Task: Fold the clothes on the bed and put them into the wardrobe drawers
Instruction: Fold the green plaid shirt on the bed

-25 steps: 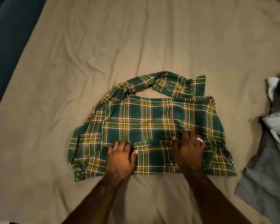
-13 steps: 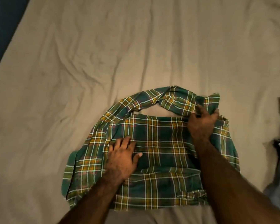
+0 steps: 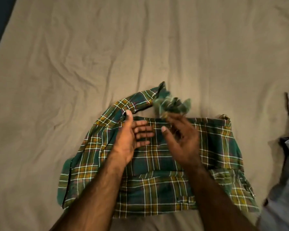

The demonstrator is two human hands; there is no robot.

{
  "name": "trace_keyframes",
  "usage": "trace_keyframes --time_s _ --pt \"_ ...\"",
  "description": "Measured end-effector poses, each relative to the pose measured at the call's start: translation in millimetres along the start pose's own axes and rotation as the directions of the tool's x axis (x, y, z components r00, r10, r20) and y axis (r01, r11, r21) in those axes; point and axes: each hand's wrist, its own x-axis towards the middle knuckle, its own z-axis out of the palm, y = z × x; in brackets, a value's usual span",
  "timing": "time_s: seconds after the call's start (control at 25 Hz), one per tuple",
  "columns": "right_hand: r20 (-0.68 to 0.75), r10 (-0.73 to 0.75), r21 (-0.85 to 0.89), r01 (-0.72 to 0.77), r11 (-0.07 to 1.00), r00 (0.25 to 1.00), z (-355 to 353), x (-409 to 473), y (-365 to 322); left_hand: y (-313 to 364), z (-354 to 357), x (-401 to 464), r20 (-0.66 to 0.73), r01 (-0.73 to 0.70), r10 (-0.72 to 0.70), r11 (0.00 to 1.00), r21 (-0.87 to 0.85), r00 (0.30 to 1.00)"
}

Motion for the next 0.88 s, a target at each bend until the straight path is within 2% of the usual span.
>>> trace_keyframes --time_s 0.04,0.12,0.2,0.28,0.32,0.36,0.4,0.44,0.48,0.52,0.6,0.64,0.68,0.72,0.76,0.84,0.88 --pt "0.099 -0.004 0.063 -0.002 0.998 0.995 3 -15 -2 11 2 0 0.074 0.051 -0.045 0.996 -0.079 0.996" --pt "0.159 0.079 0.245 -0.117 0.963 0.984 3 -38 -4 22 5 -9 0.110 0.087 -0.080 0.995 -0.057 0.991" --pt "0.024 0.307 0.393 -0.291 0.872 0.951 5 -43 -4 21 8 -17 0.028 0.106 -0.107 0.994 0.016 0.994" --pt "-0.074 0.534 0.365 -0.475 0.800 0.842 5 -38 -5 13 6 -26 0.006 0.115 -0.115 0.992 -0.051 0.993" --pt "-0.004 0.621 0.331 -0.585 0.740 0.784 0 -39 -8 7 5 -36 0.032 0.102 -0.098 0.986 -0.132 0.995" --pt "0.132 0.689 0.312 -0.689 0.654 0.713 0 -36 -7 0 0 -41 0.072 0.103 -0.090 0.973 -0.207 0.993" --pt "0.275 0.714 0.322 -0.761 0.563 0.644 -1 -38 -9 -10 -3 -48 0.127 0.110 -0.079 0.958 -0.265 0.989" --pt "0.376 0.679 0.355 -0.775 0.523 0.630 -5 -46 -12 -20 -2 -63 0.169 0.124 -0.075 0.946 -0.300 0.983" --pt "0.402 0.625 0.424 -0.741 0.521 0.670 -6 -50 -13 -29 -3 -71 0.203 0.150 -0.090 0.941 -0.302 0.975" --pt "0.377 0.555 0.485 -0.669 0.564 0.741 -10 -59 -18 -37 -3 -82 0.225 0.171 -0.111 0.948 -0.268 0.968" --pt "0.344 0.393 0.578 -0.523 0.627 0.853 -19 -77 -23 -48 -2 -101 0.196 0.181 -0.160 0.979 -0.097 0.967" --pt "0.356 0.352 0.611 -0.501 0.613 0.866 -25 -85 -25 -52 -3 -108 0.175 0.171 -0.168 0.985 -0.005 0.970" --pt "0.397 0.355 0.633 -0.532 0.562 0.846 -34 -93 -30 -57 -7 -118 0.175 0.150 -0.159 0.987 0.060 0.972" --pt "0.457 0.396 0.617 -0.605 0.503 0.796 -41 -104 -36 -62 -11 -134 0.212 0.128 -0.149 0.986 0.109 0.966" --pt "0.514 0.476 0.530 -0.701 0.478 0.713 -46 -111 -33 -67 -16 -140 0.300 0.125 -0.166 0.981 0.151 0.939" --pt "0.560 0.642 0.132 -0.821 0.555 0.524 -51 -127 -32 -87 -29 -157 0.405 0.163 -0.304 0.924 0.347 0.862" --pt "0.577 0.689 -0.068 -0.814 0.577 0.439 -51 -134 -27 -95 -28 -163 0.391 0.186 -0.420 0.838 0.512 0.819"
